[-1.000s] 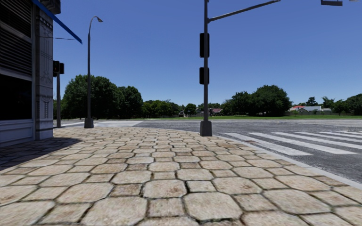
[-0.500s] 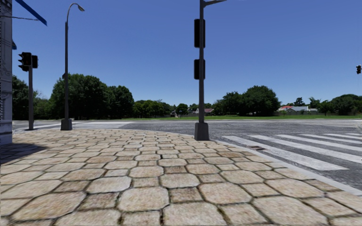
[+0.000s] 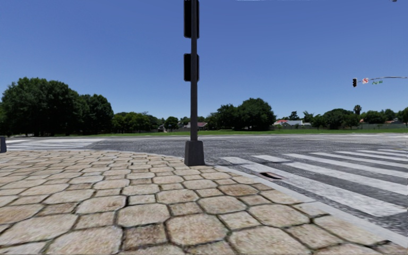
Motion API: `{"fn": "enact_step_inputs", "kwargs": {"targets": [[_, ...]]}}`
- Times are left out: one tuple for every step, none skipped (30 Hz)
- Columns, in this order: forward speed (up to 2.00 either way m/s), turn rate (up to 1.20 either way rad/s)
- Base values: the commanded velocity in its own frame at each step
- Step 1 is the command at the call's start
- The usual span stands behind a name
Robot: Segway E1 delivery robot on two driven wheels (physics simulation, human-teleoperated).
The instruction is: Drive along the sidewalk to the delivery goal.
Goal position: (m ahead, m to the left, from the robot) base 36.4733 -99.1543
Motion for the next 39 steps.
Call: {"fn": "enact_step_inputs", "kwargs": {"targets": [[1.95, -0.45], [1.95, -0.46], [1.95, -0.46], [1.95, -0.51], [1.95, -0.51], [1.95, -0.54], [1.95, -0.55], [1.95, -0.55], [1.95, -0.55], [1.95, -0.55], [1.95, -0.55], [1.95, -0.55], [1.95, -0.55], [1.95, -0.55], [1.95, -0.55], [1.95, -0.55], [1.95, -0.55], [1.95, -0.55], [1.95, -0.55], [1.95, -0.55], [1.95, -0.55], [1.95, -0.55], [1.95, -0.55], [1.95, -0.55], [1.92, -0.55], [1.83, -0.55], [1.83, -0.55], [1.76, -0.55], [1.67, -0.55], [1.59, -0.55], [1.59, -0.55], [1.55, -0.55], [1.52, -0.55], [1.50, -0.55], [1.50, -0.55], [1.47, -0.55], [1.46, -0.55], [1.45, -0.55], [1.44, -0.55]]}}
